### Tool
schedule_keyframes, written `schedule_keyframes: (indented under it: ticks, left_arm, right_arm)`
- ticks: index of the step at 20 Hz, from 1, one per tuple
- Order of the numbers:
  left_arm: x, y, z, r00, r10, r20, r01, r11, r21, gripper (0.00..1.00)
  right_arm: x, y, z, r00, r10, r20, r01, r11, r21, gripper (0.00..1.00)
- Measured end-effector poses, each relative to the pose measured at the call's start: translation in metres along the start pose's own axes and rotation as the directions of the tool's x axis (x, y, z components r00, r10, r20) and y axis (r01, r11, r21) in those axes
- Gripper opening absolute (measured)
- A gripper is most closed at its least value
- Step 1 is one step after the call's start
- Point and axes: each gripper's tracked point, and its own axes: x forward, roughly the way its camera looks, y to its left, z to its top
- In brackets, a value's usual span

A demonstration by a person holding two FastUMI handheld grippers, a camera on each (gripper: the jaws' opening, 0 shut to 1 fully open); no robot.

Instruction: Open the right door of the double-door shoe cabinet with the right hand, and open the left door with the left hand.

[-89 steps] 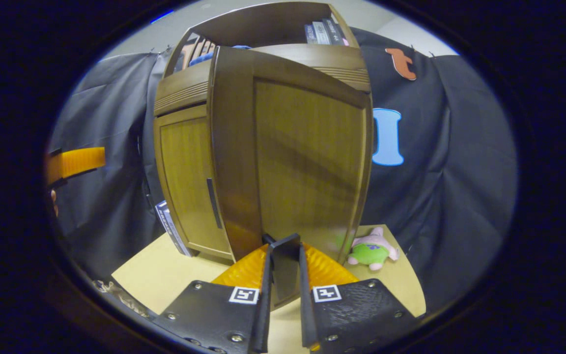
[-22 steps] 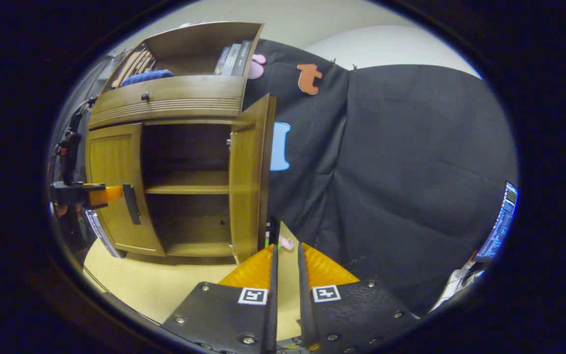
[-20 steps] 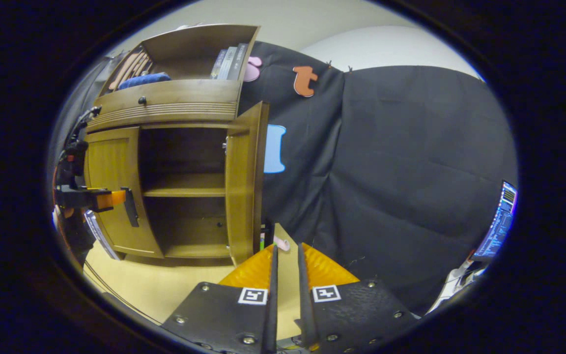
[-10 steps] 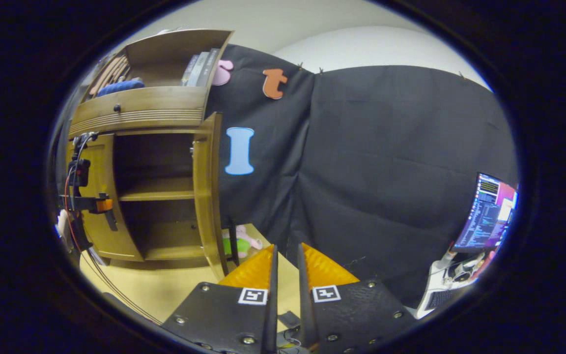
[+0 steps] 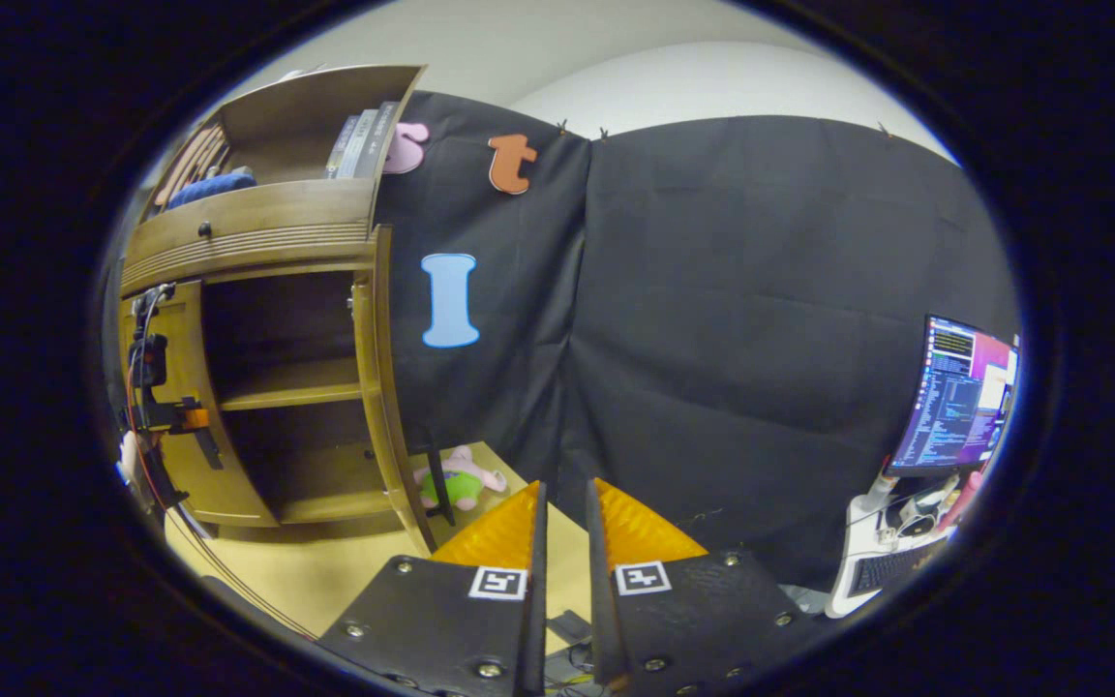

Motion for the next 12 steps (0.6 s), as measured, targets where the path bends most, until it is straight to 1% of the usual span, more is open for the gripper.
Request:
schedule_keyframes:
  ticks: [6,7,8,9,12]
  left_arm:
    - [-0.009,-0.002,-0.002,1.0,-0.012,-0.004,0.012,1.0,-0.006,0.33]
    - [-0.013,-0.001,-0.003,1.0,-0.012,-0.005,0.012,1.0,-0.006,0.35]
    - [-0.018,-0.001,-0.004,1.0,-0.012,-0.005,0.012,1.0,-0.005,0.32]
    - [-0.021,-0.001,-0.005,1.0,-0.012,-0.003,0.012,1.0,-0.005,0.35]
    - [-0.034,0.0,-0.008,1.0,-0.013,-0.001,0.013,1.0,-0.01,0.35]
  right_arm:
    - [0.001,0.012,-0.004,0.998,0.059,-0.011,-0.059,0.998,-0.016,0.19]
    - [0.001,0.014,-0.004,0.997,0.07,-0.012,-0.07,0.997,-0.014,0.19]
    - [0.001,0.016,-0.005,0.997,0.081,-0.015,-0.081,0.997,-0.013,0.19]
    - [0.001,0.019,-0.005,0.996,0.092,-0.017,-0.092,0.996,-0.014,0.19]
    - [0.001,0.025,-0.008,0.992,0.126,-0.028,-0.127,0.992,-0.024,0.19]
